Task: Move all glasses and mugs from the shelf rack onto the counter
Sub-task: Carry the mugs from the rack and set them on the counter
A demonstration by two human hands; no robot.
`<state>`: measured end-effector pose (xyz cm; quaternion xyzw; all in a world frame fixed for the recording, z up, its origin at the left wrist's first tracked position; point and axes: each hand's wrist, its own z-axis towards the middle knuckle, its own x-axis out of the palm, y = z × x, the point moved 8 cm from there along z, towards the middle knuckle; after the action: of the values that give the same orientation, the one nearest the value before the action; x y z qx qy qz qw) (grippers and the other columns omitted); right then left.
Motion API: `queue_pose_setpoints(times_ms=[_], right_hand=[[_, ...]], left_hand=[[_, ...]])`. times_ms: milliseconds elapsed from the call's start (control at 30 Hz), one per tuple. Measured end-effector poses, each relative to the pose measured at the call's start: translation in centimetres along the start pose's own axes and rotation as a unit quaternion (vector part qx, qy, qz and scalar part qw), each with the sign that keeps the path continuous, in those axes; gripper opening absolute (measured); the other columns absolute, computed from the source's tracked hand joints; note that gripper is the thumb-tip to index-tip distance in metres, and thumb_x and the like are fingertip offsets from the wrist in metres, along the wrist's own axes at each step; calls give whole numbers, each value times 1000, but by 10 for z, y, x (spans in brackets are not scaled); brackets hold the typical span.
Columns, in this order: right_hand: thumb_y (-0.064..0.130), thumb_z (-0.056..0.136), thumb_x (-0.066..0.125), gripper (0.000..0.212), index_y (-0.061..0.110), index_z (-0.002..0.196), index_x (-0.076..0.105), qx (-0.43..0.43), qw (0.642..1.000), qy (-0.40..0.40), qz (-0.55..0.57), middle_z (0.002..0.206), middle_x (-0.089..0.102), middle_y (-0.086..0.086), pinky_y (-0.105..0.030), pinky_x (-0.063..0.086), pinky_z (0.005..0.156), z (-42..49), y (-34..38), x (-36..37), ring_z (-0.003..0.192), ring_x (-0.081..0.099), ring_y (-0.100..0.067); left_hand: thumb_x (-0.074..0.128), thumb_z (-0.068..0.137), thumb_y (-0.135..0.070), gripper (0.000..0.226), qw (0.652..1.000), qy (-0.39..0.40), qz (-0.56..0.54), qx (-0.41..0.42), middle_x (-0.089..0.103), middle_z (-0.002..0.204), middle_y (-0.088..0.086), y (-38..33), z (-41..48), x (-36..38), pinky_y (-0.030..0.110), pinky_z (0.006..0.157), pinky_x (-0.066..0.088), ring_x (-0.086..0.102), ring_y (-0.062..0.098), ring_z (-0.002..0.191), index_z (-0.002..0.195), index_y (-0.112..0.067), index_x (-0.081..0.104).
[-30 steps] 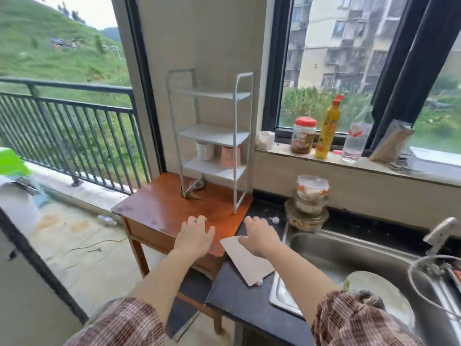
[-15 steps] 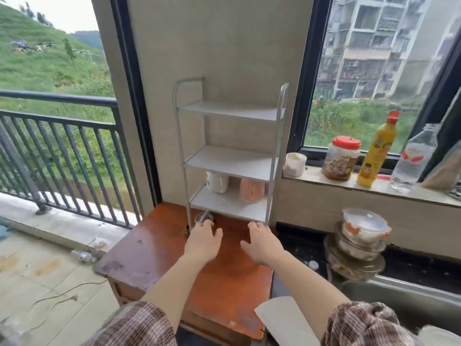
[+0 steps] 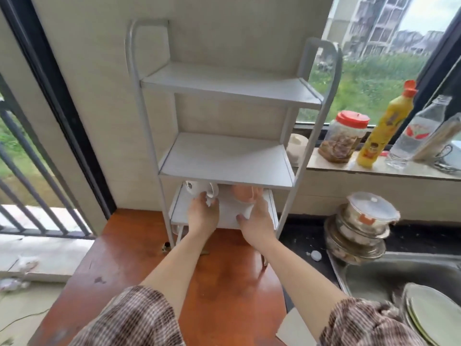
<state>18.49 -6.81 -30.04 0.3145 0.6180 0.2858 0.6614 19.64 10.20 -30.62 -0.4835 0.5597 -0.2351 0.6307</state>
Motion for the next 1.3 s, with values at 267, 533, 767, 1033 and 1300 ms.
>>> queue_pose_setpoints(times_ms=[267, 533, 767, 1033, 1300], right_hand=[[30, 82, 64, 18, 25, 93, 50, 120, 967, -71, 212, 92, 58, 6, -24, 45, 69, 32, -9, 3, 86, 58, -16], [58, 88, 48, 44, 20, 106, 59, 263, 921, -24, 287, 81, 59, -3, -27, 45, 71, 21, -16, 10, 76, 34, -7], [67, 79, 55, 55, 13, 89, 57, 315, 911, -52, 263, 94, 69, -9, -40, 55, 91, -8, -27, -3, 79, 62, -18], [70, 73, 62, 77, 14, 125, 56, 342, 884, -20, 317, 114, 62, -9, -39, 57, 86, -41, -33, -9, 81, 64, -24], [56, 69, 75, 52, 13, 95, 64, 324, 882, -18, 343, 104, 64, -10, -35, 60, 74, -72, -47, -29, 88, 66, -27]], left_hand=[[45, 95, -35, 32, 986, 56, -153, -44, 64, 102, 0, 2, 24, 18, 31, 80, 44, 55, 21, 93, 119, -19, 61], [50, 92, -44, 34, 976, 57, -188, -94, 40, 79, 7, 16, 13, 2, 38, 78, 47, 44, 21, 75, 82, -11, 46], [49, 87, -61, 54, 976, 70, -177, -110, 61, 103, 6, 23, -9, -21, 40, 90, 45, 56, 27, 101, 108, -12, 58], [53, 83, -63, 49, 952, 45, -251, -167, 58, 97, 3, 21, -32, -28, 38, 86, 55, 57, 26, 96, 97, -16, 54], [67, 75, -54, 38, 947, -18, -277, -159, 60, 70, -3, 36, -75, -35, 38, 82, 54, 65, 25, 82, 64, -19, 58]])
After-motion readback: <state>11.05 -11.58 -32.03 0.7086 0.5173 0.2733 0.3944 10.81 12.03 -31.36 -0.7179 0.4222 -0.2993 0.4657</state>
